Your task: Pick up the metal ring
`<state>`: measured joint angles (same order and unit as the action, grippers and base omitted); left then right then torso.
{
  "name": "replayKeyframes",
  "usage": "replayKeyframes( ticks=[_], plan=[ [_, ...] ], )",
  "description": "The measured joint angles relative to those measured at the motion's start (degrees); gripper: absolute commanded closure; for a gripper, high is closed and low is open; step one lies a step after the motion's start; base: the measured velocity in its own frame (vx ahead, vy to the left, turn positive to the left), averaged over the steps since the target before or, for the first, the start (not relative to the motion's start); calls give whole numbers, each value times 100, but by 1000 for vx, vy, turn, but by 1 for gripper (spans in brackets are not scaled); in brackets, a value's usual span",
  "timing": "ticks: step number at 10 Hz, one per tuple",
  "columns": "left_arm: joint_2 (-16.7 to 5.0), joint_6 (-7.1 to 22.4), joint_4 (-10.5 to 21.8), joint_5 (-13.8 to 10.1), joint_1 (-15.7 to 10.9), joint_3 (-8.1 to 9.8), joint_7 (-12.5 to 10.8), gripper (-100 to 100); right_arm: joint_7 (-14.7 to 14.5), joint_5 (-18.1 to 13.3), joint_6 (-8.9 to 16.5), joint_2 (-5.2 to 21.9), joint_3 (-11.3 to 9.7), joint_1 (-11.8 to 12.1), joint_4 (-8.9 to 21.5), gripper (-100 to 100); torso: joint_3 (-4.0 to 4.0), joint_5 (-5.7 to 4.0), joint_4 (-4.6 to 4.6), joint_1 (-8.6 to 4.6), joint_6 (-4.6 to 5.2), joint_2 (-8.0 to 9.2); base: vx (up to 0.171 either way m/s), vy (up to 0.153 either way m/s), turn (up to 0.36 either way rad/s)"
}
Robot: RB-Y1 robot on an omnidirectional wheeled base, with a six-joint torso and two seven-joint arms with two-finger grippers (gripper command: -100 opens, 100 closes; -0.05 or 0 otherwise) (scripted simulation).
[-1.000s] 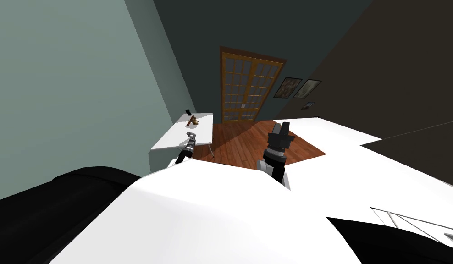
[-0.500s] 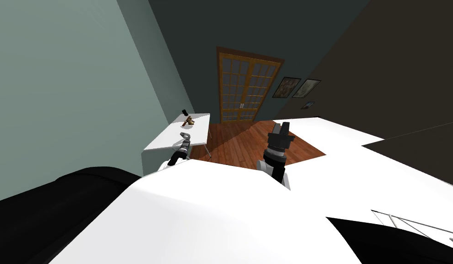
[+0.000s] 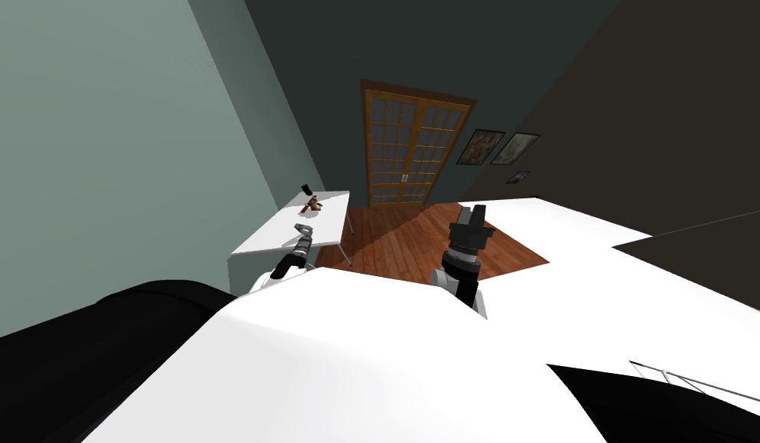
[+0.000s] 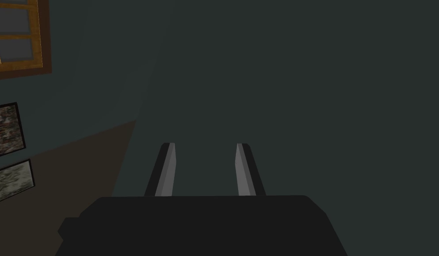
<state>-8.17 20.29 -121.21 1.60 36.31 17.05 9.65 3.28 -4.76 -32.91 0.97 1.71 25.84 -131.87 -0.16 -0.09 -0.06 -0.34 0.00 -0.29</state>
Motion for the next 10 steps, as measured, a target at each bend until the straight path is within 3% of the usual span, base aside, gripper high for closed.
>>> replayKeyframes(
  ticks=[10],
  plan=[
    [-230,1401,-661,-417,506,559,306,-100,0,0,0,1,1,0,0,0,-2,6,-1,28,0,-3,78,-41,21]
  ],
)
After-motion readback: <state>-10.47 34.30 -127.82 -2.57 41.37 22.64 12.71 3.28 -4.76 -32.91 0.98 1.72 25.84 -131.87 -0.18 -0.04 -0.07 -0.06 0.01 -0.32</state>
